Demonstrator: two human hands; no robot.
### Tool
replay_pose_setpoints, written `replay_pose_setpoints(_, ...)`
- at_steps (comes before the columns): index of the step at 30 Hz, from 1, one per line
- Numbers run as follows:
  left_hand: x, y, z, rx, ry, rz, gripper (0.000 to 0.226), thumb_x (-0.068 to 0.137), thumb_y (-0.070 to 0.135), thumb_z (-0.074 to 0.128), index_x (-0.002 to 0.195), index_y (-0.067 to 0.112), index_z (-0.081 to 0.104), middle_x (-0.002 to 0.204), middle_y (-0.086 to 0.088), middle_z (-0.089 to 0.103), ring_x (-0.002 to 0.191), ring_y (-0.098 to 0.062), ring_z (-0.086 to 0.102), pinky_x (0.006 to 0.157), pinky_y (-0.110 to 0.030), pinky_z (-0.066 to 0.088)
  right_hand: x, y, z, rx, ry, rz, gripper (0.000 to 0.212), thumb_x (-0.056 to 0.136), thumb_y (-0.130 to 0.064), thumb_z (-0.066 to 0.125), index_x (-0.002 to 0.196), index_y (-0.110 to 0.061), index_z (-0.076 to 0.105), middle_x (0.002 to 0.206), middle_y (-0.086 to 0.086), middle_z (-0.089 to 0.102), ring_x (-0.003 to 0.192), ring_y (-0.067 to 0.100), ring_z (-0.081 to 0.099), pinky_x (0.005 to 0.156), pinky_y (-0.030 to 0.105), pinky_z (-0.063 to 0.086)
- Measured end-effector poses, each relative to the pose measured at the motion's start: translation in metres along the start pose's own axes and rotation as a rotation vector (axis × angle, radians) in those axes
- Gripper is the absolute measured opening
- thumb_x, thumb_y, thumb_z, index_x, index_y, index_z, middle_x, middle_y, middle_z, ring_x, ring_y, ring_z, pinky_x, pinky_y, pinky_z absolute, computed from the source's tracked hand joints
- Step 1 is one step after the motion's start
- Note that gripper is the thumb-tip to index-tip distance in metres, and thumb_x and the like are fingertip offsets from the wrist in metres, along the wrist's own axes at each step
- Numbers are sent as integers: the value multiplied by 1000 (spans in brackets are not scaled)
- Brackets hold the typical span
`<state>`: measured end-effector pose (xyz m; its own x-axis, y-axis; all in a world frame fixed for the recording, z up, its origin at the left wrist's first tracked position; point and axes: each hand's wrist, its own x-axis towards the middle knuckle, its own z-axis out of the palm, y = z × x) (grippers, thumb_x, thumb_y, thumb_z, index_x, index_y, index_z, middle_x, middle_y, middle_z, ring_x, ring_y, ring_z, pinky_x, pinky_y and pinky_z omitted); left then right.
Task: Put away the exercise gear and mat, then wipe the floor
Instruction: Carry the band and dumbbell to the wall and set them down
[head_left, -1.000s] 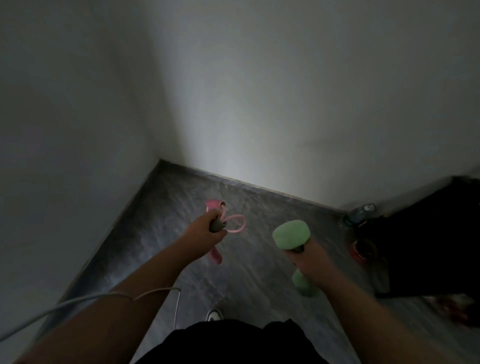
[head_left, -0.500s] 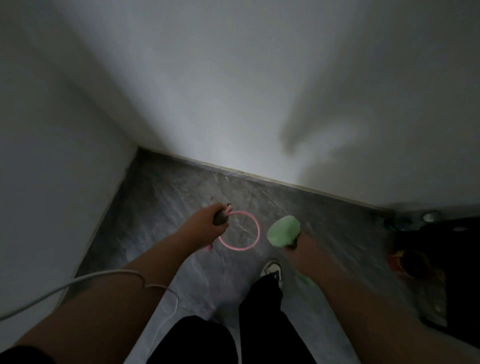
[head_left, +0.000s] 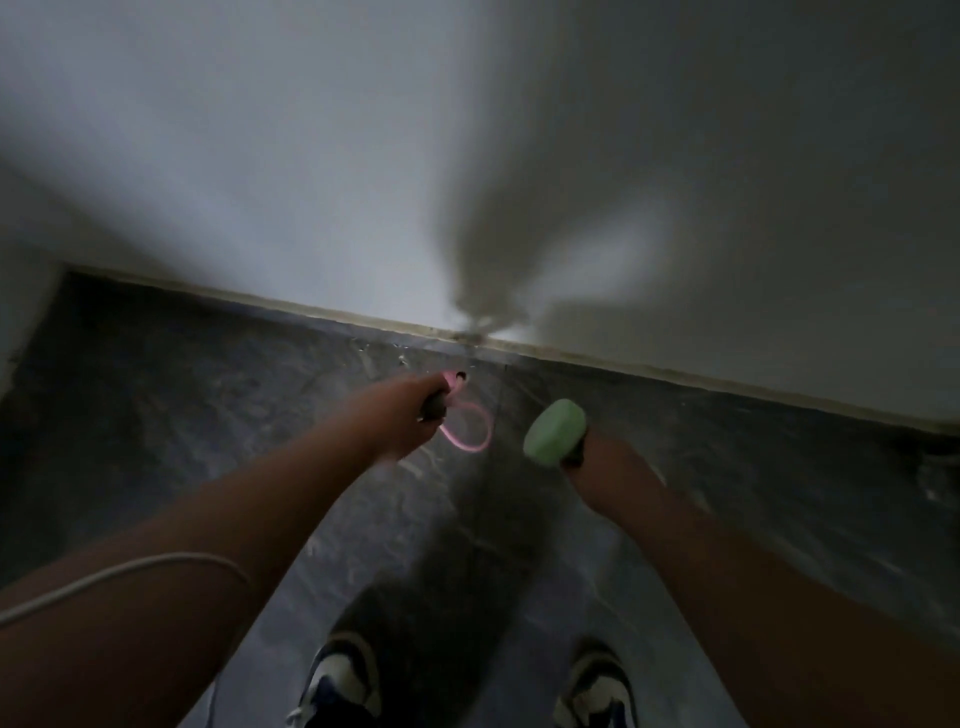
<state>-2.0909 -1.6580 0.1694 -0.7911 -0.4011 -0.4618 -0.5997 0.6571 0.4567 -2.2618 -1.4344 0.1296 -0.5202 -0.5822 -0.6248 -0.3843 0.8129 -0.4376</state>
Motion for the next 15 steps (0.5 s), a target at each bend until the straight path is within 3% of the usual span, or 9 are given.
replay_pose_setpoints(3, 48, -35, 30, 140, 15, 62, 13, 93, 26, 56, 93, 37, 49, 94, 7, 62, 80, -14, 57, 69, -29, 46, 71, 24, 42, -162, -40, 31, 47, 83, -38, 66, 128, -29, 57, 127, 3, 64, 115, 24, 62, 100, 40, 48)
replay_pose_setpoints(4, 61, -45, 37, 164, 27, 72, 11, 92, 26, 56, 92, 35, 50, 94, 6, 62, 81, -15, 57, 70, -30, 48, 92, 29, 51, -223, -57, 15, 51, 83, -37, 65, 132, -27, 55, 132, 5, 62, 119, 26, 60, 103, 43, 46)
replay_pose_setpoints(9, 100, -84, 63, 134, 62, 83, 13, 89, 25, 58, 92, 33, 49, 98, 4, 62, 84, -17, 59, 75, -35, 52, 144, 39, 61, -414, -66, -23, 41, 93, -26, 55, 134, -23, 52, 137, 3, 56, 125, 23, 54, 110, 38, 36)
replay_pose_setpoints(12, 99, -98, 68, 44, 36, 42, 20, 86, 23, 60, 103, 31, 53, 98, 4, 63, 84, -17, 61, 75, -37, 54, 156, 41, 57, -421, -7, -7, 35, 97, -32, 48, 130, -22, 54, 134, 4, 59, 122, 22, 56, 111, 37, 34)
replay_pose_setpoints(15, 87, -102, 74, -72, 35, 6, 23, 86, 19, 63, 107, 26, 56, 93, 6, 61, 84, -18, 61, 66, -26, 46, 153, 29, 53, -384, 27, 54, 32, 101, -33, 42, 125, -21, 59, 130, 6, 61, 120, 25, 57, 110, 42, 35)
